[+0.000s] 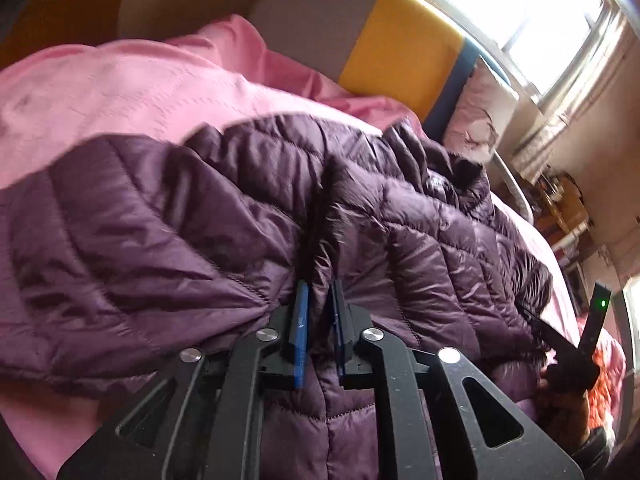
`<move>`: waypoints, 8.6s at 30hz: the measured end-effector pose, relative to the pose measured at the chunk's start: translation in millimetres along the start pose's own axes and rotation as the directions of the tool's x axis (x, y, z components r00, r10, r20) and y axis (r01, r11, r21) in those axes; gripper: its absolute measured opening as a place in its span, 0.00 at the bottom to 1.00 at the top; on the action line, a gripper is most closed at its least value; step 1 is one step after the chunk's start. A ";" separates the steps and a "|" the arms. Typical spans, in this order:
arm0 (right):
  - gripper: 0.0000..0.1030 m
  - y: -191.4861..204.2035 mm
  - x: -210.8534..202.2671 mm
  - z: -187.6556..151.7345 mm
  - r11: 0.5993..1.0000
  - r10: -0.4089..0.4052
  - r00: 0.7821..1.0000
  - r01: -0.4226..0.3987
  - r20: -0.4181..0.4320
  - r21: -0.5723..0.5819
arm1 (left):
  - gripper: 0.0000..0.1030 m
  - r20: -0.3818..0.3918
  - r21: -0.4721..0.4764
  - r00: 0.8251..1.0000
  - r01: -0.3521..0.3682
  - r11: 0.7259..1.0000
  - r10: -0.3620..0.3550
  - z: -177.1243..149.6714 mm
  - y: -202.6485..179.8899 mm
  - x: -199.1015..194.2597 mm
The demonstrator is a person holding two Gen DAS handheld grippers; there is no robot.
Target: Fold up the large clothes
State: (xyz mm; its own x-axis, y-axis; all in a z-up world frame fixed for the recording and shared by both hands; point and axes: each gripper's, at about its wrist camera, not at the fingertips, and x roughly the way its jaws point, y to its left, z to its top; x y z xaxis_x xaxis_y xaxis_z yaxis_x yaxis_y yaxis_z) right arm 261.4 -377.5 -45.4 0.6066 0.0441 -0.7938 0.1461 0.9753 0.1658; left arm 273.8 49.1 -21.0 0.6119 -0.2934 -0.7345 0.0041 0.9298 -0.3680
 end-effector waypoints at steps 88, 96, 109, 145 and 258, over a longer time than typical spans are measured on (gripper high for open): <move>0.98 110.8 -57.5 -103.4 0.951 0.161 0.987 -0.155 0.001 -0.268 | 0.12 0.217 -0.724 0.941 -0.024 0.690 0.261 -47.5 304.3 -184.0; 0.98 109.9 -58.5 -104.3 0.951 0.164 0.986 -0.158 0.001 -0.267 | 0.12 0.347 -0.273 0.934 0.013 0.962 0.086 1.8 147.2 -182.8; 0.98 105.9 -58.7 -103.5 0.952 0.196 0.981 -0.191 -0.003 -0.241 | 0.36 -0.004 0.182 0.983 0.180 0.967 -0.183 -53.9 -53.5 -47.4; 0.09 148.2 -140.8 37.1 0.968 0.214 0.941 -0.169 0.262 -0.185 | 0.74 0.061 0.029 0.994 0.092 0.995 -0.094 -85.3 21.3 -85.2; 0.98 21.9 -111.1 -145.4 0.993 0.036 0.999 -0.034 0.016 -0.113 | 0.87 0.059 0.202 0.990 -0.139 0.970 0.129 -172.2 12.3 -108.6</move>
State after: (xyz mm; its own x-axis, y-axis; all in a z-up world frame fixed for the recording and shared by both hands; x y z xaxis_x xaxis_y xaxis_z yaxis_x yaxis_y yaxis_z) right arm 83.6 -329.6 -38.7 0.6240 0.0758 -0.7778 0.0363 0.9914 0.1257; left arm 71.2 54.1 -43.9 0.6527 -0.1571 -0.7411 0.0785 0.9870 -0.1401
